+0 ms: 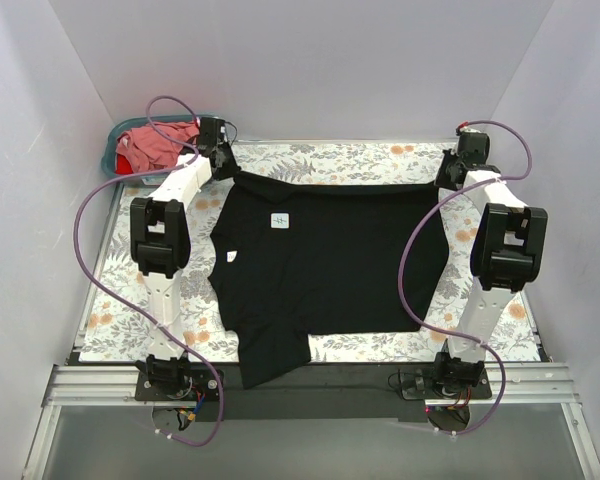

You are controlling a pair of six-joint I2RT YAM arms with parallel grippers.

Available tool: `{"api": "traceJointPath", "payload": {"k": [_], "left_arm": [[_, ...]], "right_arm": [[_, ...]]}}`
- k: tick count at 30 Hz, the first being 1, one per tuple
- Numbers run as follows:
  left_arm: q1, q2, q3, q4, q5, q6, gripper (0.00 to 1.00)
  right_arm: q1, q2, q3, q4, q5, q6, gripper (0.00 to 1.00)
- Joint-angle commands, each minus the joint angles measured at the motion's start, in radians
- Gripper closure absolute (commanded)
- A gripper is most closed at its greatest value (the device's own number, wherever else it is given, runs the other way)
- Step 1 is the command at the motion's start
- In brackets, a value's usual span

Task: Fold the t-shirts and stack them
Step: Flatten the tshirt out

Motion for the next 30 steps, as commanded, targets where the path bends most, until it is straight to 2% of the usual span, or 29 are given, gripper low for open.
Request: {"api": "traceJointPath", "payload": {"k": [1, 4, 7, 11, 12, 14, 15, 16, 17, 19, 25, 27, 30], "left_arm": [[0.006, 0.005, 0.076, 0.077, 0.0, -0.015, 1.0], [0.006, 0.045, 0.11, 0.132, 0.009, -0.027, 1.0], [0.006, 0.084, 0.148, 0.19, 0.032, -0.046, 0.95], [0.022, 0.134, 0.219, 0.247, 0.093, -0.096, 0.86], [0.025, 0.151, 0.234, 0.25, 0.104, -0.121, 0.69], [0.031, 0.154, 0.265, 0.25, 0.133, -0.136, 0.47], [0.034, 0.15, 0.265, 0.25, 0.144, -0.139, 0.39], [0.034, 0.122, 0.262, 0.25, 0.152, -0.138, 0.26], [0.034, 0.101, 0.235, 0.252, 0.167, -0.138, 0.23], [0.034, 0.023, 0.196, 0.252, 0.178, -0.141, 0.21], [-0.001, -0.263, -0.144, 0.201, 0.225, -0.161, 0.21], [-0.039, -0.385, -0.295, 0.157, 0.222, -0.147, 0.21], [-0.118, -0.516, -0.443, 0.08, 0.199, -0.12, 0.21]], "right_arm": [[-0.004, 0.059, 0.109, 0.011, -0.039, 0.037, 0.99], [-0.006, 0.123, 0.187, 0.013, -0.081, 0.057, 0.94], [-0.006, 0.181, 0.247, 0.011, -0.101, 0.07, 0.87], [-0.01, 0.218, 0.329, 0.011, -0.093, 0.089, 0.59], [-0.01, 0.215, 0.332, 0.011, -0.09, 0.09, 0.54], [-0.012, 0.18, 0.323, 0.01, -0.073, 0.092, 0.42], [-0.012, 0.163, 0.3, 0.01, -0.073, 0.087, 0.41], [-0.012, 0.118, 0.283, 0.008, -0.084, 0.08, 0.4], [-0.012, 0.091, 0.259, -0.004, -0.085, 0.08, 0.4], [-0.012, 0.007, 0.176, -0.033, -0.089, 0.093, 0.4], [0.008, -0.197, -0.089, -0.257, -0.07, 0.115, 0.44], [0.031, -0.291, -0.16, -0.334, -0.055, 0.094, 0.44], [0.068, -0.389, -0.264, -0.449, -0.018, 0.083, 0.45]]}}
